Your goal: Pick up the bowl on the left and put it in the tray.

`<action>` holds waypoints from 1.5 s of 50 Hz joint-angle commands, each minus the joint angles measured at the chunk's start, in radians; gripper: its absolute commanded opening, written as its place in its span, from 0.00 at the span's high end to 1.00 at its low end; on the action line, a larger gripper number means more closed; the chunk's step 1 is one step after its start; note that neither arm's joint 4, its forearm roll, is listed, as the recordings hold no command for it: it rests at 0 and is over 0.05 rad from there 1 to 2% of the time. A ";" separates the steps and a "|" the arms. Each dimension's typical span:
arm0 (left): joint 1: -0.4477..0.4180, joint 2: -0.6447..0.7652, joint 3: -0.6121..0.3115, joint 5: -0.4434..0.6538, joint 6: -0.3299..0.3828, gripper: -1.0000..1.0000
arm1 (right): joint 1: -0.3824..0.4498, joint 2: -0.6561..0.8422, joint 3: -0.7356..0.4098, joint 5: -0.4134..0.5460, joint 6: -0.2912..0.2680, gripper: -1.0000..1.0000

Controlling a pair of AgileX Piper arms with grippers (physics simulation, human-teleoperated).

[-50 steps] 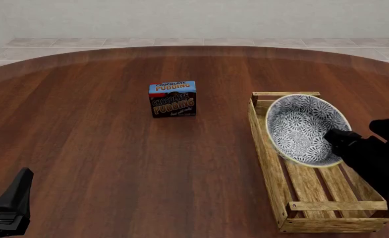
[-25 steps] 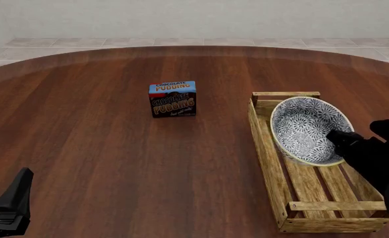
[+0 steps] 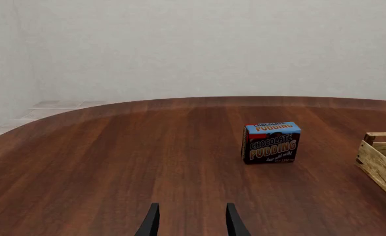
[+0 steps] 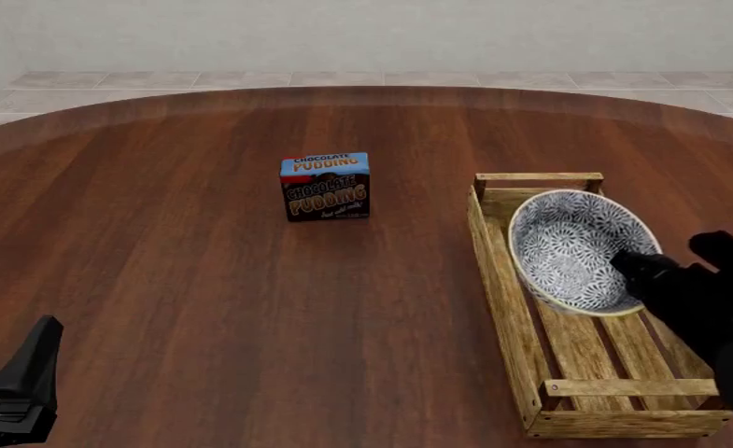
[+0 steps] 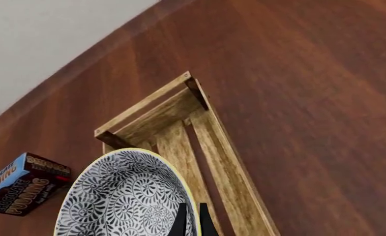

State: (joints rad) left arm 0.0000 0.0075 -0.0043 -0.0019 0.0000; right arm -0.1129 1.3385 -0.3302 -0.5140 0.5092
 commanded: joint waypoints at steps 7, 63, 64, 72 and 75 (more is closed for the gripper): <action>0.000 0.000 0.000 0.000 0.000 0.00 | 0.004 0.066 -0.008 -0.048 0.010 1.00; 0.000 0.000 0.000 0.000 0.000 0.00 | 0.009 0.273 -0.050 -0.151 0.014 1.00; 0.000 0.000 0.000 0.000 0.000 0.00 | 0.008 0.274 -0.051 -0.152 0.012 1.00; 0.000 0.000 0.000 0.000 0.000 0.00 | 0.010 0.274 -0.049 -0.152 0.014 1.00; 0.000 0.000 0.000 0.000 0.000 0.00 | 0.008 0.271 -0.047 -0.151 0.014 1.00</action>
State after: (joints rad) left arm 0.0000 0.0075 -0.0043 -0.0019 0.0000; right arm -0.1043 1.5945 -0.3734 -0.6562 0.5130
